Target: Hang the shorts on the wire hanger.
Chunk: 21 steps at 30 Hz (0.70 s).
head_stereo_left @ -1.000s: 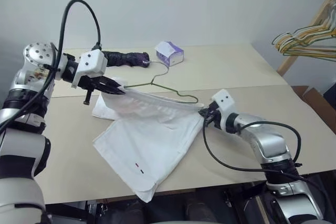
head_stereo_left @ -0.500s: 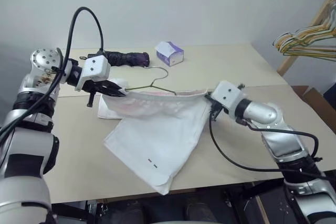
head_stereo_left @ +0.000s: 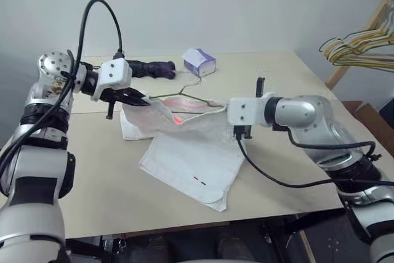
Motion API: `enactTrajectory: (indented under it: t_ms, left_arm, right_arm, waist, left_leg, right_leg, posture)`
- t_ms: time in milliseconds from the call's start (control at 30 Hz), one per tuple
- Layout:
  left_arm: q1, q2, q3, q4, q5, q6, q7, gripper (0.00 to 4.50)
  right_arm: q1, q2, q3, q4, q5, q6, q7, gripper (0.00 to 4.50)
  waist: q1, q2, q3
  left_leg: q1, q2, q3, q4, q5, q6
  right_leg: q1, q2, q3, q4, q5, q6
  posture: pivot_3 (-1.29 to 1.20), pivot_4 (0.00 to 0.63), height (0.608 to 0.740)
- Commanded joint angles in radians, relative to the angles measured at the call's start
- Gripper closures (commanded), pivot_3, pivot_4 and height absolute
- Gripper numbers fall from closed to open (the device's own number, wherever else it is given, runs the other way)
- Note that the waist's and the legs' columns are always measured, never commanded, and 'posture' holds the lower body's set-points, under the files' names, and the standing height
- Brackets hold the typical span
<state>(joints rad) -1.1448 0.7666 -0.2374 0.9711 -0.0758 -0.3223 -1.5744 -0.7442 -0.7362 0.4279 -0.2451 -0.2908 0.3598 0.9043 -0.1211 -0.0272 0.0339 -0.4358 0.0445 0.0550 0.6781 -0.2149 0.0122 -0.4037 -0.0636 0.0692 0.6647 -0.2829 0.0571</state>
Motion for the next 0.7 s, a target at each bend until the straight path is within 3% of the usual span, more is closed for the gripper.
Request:
enactTrajectory:
  t_ms: [33,300,400,600,700]
  left_arm:
    - [0.000,0.003,0.021,-0.044,0.017,0.004,-0.006,4.50]
    - [0.032,-0.035,0.048,-0.113,0.001,0.047,-0.005,4.50]
    - [0.026,-0.041,0.057,-0.117,0.002,0.046,-0.001,4.50]
    - [0.020,-0.041,0.071,-0.130,-0.010,0.045,-0.021,4.50]
    - [0.021,-0.042,0.081,-0.131,-0.014,0.049,-0.030,4.50]
  right_arm:
    - [-0.078,0.036,-0.045,-0.032,0.001,0.076,0.016,4.47]
    - [-0.079,0.060,-0.019,-0.079,-0.022,0.079,0.062,4.47]
    - [-0.068,0.085,-0.019,-0.076,-0.019,0.093,0.054,3.75]
    - [-0.052,0.083,-0.012,-0.040,-0.037,0.050,0.053,1.66]
    - [-0.039,0.085,-0.036,-0.012,-0.001,0.041,0.067,1.66]
  waist:
    - [-0.003,0.000,0.000]
    - [0.000,0.000,0.000]
    - [-0.001,0.000,0.000]
    - [-0.003,0.000,0.000]
    - [-0.004,0.000,0.000]
  left_leg:
    - [0.000,0.000,0.000,0.000,0.000,0.000]
    - [0.000,0.000,0.000,0.000,0.000,0.000]
    - [0.000,0.000,0.000,0.000,0.000,0.000]
    - [0.000,0.000,0.000,0.000,0.000,0.000]
    - [0.000,0.000,0.000,0.000,0.000,0.000]
  right_leg:
    - [0.000,0.000,0.000,0.000,0.000,0.000]
    - [0.000,0.000,0.000,0.001,0.000,0.000]
    - [0.000,0.000,0.000,0.001,0.000,0.000]
    - [0.000,0.000,0.000,0.001,0.000,0.000]
    - [0.000,0.000,0.000,0.001,0.000,0.000]
  posture:
    - [-0.09,0.000,0.740]
    - [-0.10,0.000,0.740]
    - [-0.10,0.000,0.740]
    - [-0.11,0.000,0.740]
    - [-0.10,0.000,0.740]
